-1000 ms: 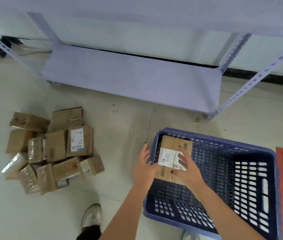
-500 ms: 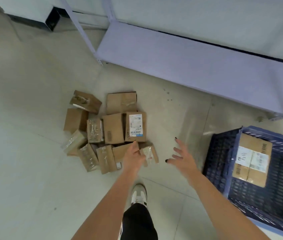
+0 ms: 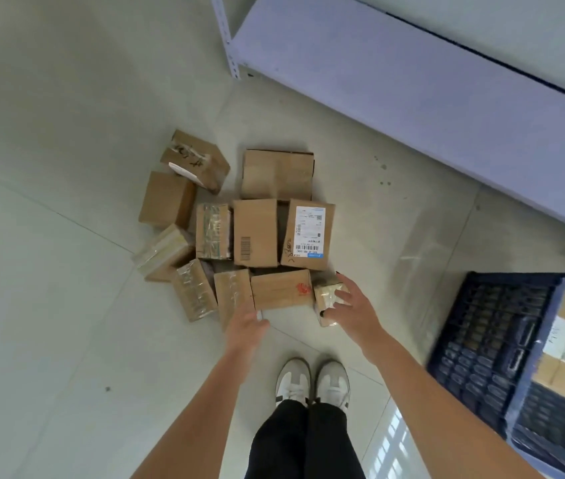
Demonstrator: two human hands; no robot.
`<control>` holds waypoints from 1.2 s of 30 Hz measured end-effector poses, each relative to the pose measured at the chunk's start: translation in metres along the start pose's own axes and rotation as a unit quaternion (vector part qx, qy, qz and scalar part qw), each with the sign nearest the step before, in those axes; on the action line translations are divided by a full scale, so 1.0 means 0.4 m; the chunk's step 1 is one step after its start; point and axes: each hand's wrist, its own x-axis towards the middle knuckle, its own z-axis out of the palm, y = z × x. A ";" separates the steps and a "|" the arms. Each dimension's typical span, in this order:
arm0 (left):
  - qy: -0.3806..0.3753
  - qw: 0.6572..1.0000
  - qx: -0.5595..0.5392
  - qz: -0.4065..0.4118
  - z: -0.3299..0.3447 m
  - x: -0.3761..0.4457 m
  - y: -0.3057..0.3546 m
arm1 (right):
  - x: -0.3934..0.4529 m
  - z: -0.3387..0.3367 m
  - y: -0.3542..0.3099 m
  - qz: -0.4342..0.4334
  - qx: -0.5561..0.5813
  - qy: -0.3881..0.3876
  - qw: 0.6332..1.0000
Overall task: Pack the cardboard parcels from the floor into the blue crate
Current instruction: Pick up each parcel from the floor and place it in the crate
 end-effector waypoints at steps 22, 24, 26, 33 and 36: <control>-0.006 0.944 0.296 0.145 0.267 0.486 0.139 | 0.515 0.029 0.036 0.008 -0.094 0.050 0.994; -0.020 0.956 0.261 0.133 0.268 0.481 0.149 | 0.511 0.028 0.028 0.010 -0.089 0.047 0.995; -0.033 0.962 0.235 0.136 0.262 0.463 0.167 | 0.495 0.018 0.012 0.007 -0.080 0.046 0.996; -0.060 0.968 0.168 0.177 0.226 0.286 0.282 | 0.314 -0.042 -0.108 -0.021 -0.008 0.066 0.998; -0.072 0.971 0.134 0.183 0.216 0.171 0.363 | 0.207 -0.082 -0.195 -0.048 0.017 0.086 0.995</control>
